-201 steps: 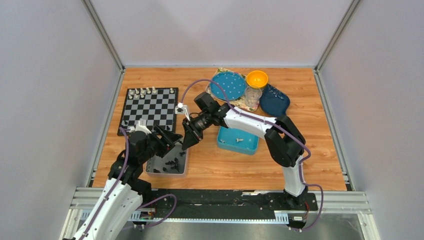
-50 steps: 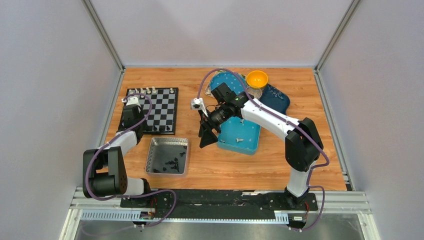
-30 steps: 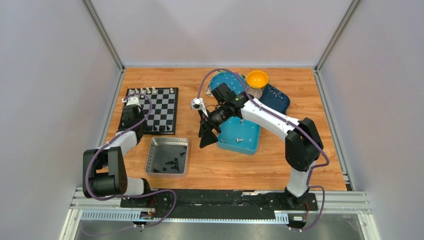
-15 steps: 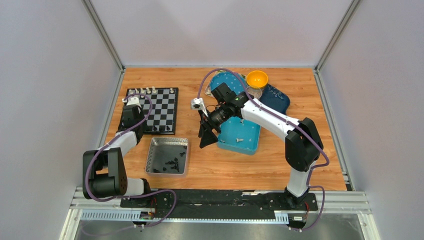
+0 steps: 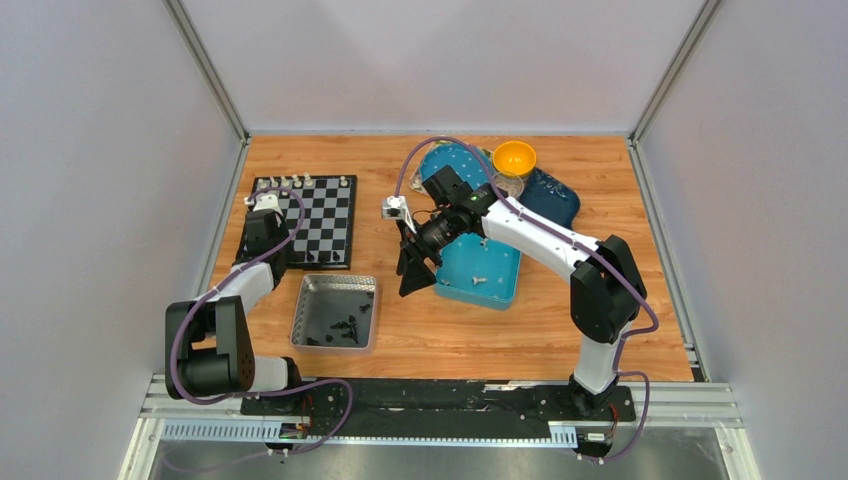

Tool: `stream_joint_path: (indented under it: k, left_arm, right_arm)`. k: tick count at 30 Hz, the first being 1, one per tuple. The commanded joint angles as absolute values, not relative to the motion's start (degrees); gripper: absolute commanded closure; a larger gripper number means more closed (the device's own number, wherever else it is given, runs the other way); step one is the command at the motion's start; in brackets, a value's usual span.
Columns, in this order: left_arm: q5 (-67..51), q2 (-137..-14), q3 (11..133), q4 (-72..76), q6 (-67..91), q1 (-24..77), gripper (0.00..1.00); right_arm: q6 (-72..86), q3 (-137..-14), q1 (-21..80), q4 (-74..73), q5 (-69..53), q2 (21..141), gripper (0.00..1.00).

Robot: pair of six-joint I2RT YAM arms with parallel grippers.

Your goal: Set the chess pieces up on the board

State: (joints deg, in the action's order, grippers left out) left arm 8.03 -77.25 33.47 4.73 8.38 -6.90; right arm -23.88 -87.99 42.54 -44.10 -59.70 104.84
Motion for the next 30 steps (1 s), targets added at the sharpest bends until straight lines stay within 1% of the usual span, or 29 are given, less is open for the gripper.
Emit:
stream_joint_path:
  k: [1, 3, 6, 9, 11, 19, 23, 26, 27, 29, 30]
  left_arm:
    - [8.26, -75.06, 34.72, 4.48, 6.94, -7.3, 0.74]
    - [8.35, -74.88, 34.72, 4.31, 6.94, -7.38, 0.74]
    - [8.35, -74.71, 34.89, 4.04, 6.86, -7.38, 0.71]
    - [8.7, -74.53, 35.33, 3.78, 6.77, -7.3, 0.64]
    - [8.79, -74.53, 35.51, 3.43, 6.59, -7.3, 0.63]
    - [7.56, -72.25, 37.88, 1.41, 7.47, -7.38, 0.62]
    - [6.68, -69.09, 39.11, 0.26, 8.44, -7.38, 0.61]
    - [6.33, -66.55, 40.16, -2.89, 9.05, -7.3, 0.56]
    - [6.07, -65.75, 40.51, -3.6, 9.23, -7.38, 0.52]
    - [5.8, -63.12, 40.87, -5.79, 9.23, -7.38, 0.46]
    - [5.71, -62.15, 41.22, -6.67, 9.23, -7.3, 0.39]
  right_arm:
    - [-24.7, -89.74, 42.28, -43.94, -61.26, 105.03, 0.25]
    - [-24.7, -89.65, 42.19, -43.95, -61.35, 105.03, 0.25]
    - [-24.7, -89.74, 42.28, -43.94, -61.26, 105.03, 0.25]
    - [-24.7, -89.74, 42.28, -43.86, -61.35, 104.94, 0.25]
    - [-24.7, -89.74, 42.27, -43.95, -61.26, 104.94, 0.25]
    - [-24.96, -89.56, 42.19, -44.03, -61.26, 104.59, 0.25]
    - [-25.31, -89.47, 42.19, -44.12, -61.26, 104.06, 0.25]
    - [-25.84, -89.39, 42.19, -44.38, -61.17, 103.63, 0.25]
    - [-26.1, -89.3, 42.19, -44.38, -61.26, 103.71, 0.25]
    - [-26.54, -89.3, 42.28, -44.91, -61.17, 103.27, 0.25]
    - [-27.07, -89.21, 42.28, -45.09, -61.0, 103.18, 0.25]
